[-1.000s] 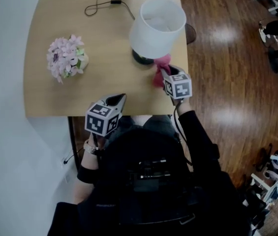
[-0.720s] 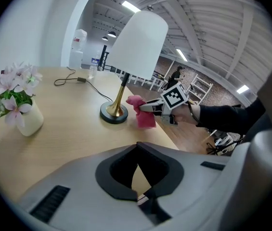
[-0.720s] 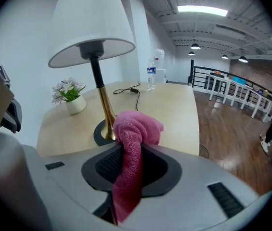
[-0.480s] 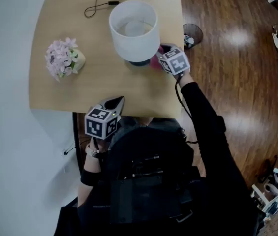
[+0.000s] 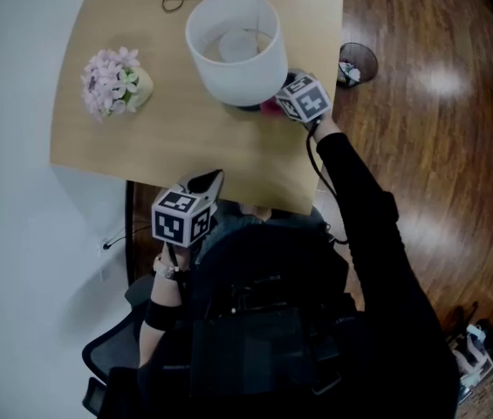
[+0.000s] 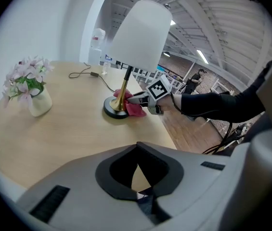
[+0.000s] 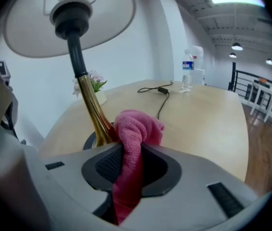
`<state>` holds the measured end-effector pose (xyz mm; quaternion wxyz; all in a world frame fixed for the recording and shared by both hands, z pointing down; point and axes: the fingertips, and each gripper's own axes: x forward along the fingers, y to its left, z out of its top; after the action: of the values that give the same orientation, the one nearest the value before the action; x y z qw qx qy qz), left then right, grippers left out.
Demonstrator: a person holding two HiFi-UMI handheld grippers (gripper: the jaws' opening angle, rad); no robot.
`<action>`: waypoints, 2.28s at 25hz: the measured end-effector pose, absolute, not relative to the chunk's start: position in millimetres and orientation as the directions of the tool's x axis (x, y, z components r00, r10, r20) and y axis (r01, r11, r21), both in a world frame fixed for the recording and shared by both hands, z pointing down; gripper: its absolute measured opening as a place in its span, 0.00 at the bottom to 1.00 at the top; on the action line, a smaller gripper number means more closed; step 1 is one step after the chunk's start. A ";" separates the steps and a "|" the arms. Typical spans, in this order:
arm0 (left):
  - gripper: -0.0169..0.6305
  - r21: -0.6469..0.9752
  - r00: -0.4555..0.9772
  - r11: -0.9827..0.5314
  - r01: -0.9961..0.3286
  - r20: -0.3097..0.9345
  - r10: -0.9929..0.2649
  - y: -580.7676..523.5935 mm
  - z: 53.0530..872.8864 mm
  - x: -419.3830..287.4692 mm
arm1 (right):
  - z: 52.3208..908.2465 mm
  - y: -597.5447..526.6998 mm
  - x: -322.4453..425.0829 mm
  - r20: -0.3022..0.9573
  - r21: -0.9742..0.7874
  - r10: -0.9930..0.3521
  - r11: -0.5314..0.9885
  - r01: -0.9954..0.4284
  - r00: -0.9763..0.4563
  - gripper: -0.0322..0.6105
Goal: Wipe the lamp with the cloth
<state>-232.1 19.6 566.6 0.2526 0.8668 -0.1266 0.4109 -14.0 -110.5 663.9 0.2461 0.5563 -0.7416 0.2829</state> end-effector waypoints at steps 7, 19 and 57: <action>0.01 0.336 0.630 -0.845 -0.416 0.777 -0.001 19.0 570.4 -228.9 | 663.5 -103.9 -16.6 0.672 -0.126 -0.704 0.193 -0.973 -0.227 0.20; 0.01 0.337 0.630 -0.878 -0.340 0.775 0.053 6.9 567.5 -227.9 | 662.0 -76.9 -39.7 0.677 -0.129 -0.723 0.064 -0.990 -0.135 0.20; 0.01 0.353 0.639 -0.927 -0.131 0.745 0.193 -65.3 561.4 -283.0 | 659.2 -101.9 -114.0 0.711 -0.065 -0.682 -0.304 -0.950 0.169 0.20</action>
<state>-283.0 -65.3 561.4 0.1908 0.8848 0.0177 0.4247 -114.0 -101.9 659.2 0.2036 0.7371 -0.5537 0.3297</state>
